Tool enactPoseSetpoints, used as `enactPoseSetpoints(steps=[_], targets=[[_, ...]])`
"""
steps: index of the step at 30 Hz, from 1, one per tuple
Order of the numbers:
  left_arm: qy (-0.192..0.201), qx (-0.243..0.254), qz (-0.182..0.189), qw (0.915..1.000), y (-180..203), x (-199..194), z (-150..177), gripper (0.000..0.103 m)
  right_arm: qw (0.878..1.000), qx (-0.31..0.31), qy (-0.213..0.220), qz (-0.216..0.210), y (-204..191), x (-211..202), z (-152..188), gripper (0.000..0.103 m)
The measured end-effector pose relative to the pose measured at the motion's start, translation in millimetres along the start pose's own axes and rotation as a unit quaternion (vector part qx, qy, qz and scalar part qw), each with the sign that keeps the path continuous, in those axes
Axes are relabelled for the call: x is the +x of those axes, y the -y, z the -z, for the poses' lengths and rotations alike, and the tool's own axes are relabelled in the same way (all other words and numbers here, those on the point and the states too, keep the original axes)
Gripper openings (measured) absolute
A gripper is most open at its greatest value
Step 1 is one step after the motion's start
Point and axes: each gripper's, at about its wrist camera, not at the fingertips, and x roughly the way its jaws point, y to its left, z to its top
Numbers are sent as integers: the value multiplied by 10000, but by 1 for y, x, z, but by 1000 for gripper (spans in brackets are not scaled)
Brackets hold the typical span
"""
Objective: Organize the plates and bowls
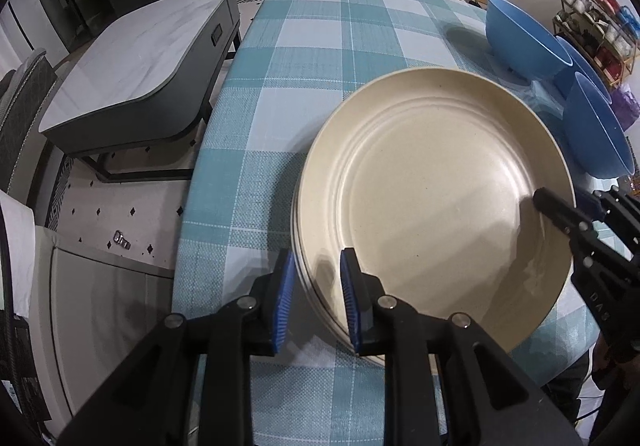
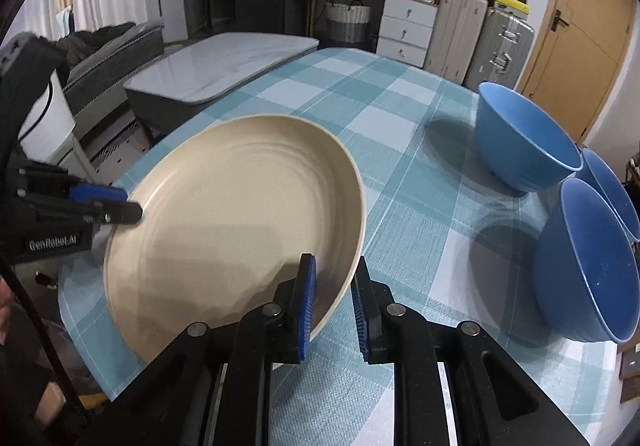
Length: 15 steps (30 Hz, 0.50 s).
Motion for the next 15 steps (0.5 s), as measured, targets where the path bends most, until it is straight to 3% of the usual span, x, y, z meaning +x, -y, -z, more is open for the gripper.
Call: enactPoseSetpoints(steps=[6,11,15], targets=[[10,-68,67,10000,-1,0,0,21,9988,184,-178,-423,12,4,-1,20],[-10,-149,184,9997,-6,0,0,21,9977,-29,-479,-472,9,15,-1,23],[-19,-168,243,9996,-8,-1,0,21,9929,256,-714,-920,22,22,-5,23]])
